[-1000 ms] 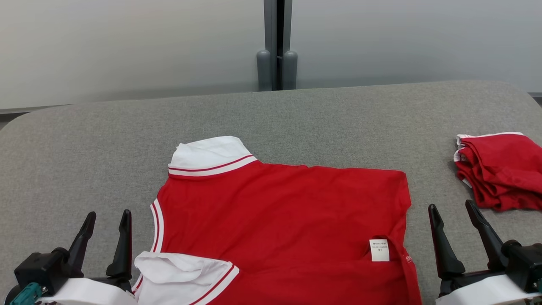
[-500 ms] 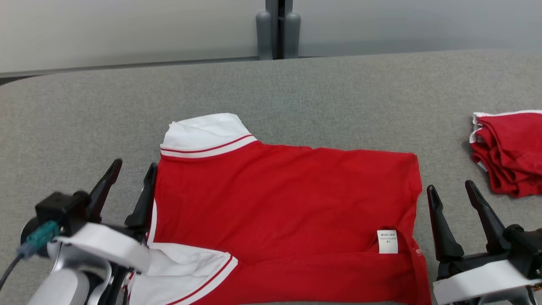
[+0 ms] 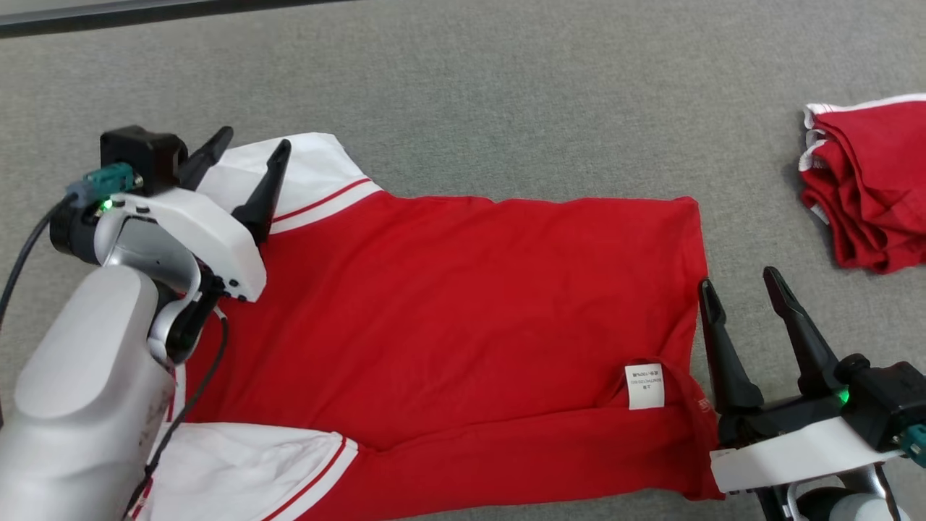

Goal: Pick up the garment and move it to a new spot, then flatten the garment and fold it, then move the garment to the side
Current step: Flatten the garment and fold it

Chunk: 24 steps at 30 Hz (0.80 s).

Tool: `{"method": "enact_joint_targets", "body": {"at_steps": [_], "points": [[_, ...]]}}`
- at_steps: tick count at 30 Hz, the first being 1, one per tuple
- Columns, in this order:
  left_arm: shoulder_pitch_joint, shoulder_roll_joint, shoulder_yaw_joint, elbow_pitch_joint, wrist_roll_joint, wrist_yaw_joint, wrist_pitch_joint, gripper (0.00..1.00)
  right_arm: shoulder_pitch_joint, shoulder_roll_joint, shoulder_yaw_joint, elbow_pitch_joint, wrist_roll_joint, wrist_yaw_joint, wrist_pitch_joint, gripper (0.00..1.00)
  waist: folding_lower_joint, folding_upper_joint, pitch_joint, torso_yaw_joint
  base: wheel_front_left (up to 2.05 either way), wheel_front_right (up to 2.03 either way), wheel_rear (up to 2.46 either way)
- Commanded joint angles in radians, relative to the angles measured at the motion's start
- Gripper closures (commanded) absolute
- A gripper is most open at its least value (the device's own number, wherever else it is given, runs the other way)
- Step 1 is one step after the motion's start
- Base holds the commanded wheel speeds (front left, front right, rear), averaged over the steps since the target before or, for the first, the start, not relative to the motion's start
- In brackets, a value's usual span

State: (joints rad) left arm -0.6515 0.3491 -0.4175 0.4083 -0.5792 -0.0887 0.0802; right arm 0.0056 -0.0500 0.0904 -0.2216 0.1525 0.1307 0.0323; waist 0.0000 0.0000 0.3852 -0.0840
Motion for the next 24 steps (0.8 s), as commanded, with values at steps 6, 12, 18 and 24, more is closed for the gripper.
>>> {"method": "enact_joint_targets", "body": {"at_steps": [6,12,18,24], "points": [[-0.159,0.01,-0.028,0.256,0.011,-0.026,0.042,0.0,-0.03,-0.001,0.012,0.027,0.015,0.0,-0.031,0.0,0.0,0.0,0.074,-0.066,0.0,0.0,0.0],[-0.203,0.002,-0.072,0.407,-0.015,-0.039,0.115,0.0,-0.025,-0.001,-0.007,0.044,0.028,0.0,-0.049,0.0,0.0,0.0,0.077,-0.065,0.0,0.0,0.0],[-0.222,0.001,-0.176,0.4,-0.064,-0.042,0.196,1.0,-0.043,-0.002,-0.038,0.044,0.019,0.0,-0.033,0.0,0.0,0.0,0.062,-0.042,0.0,0.0,0.0],[-0.248,0.042,-0.218,0.368,-0.081,-0.041,0.152,1.0,-0.068,-0.002,-0.046,0.038,0.015,0.0,-0.022,0.0,0.0,0.0,0.059,-0.03,0.0,0.0,0.0]]}}
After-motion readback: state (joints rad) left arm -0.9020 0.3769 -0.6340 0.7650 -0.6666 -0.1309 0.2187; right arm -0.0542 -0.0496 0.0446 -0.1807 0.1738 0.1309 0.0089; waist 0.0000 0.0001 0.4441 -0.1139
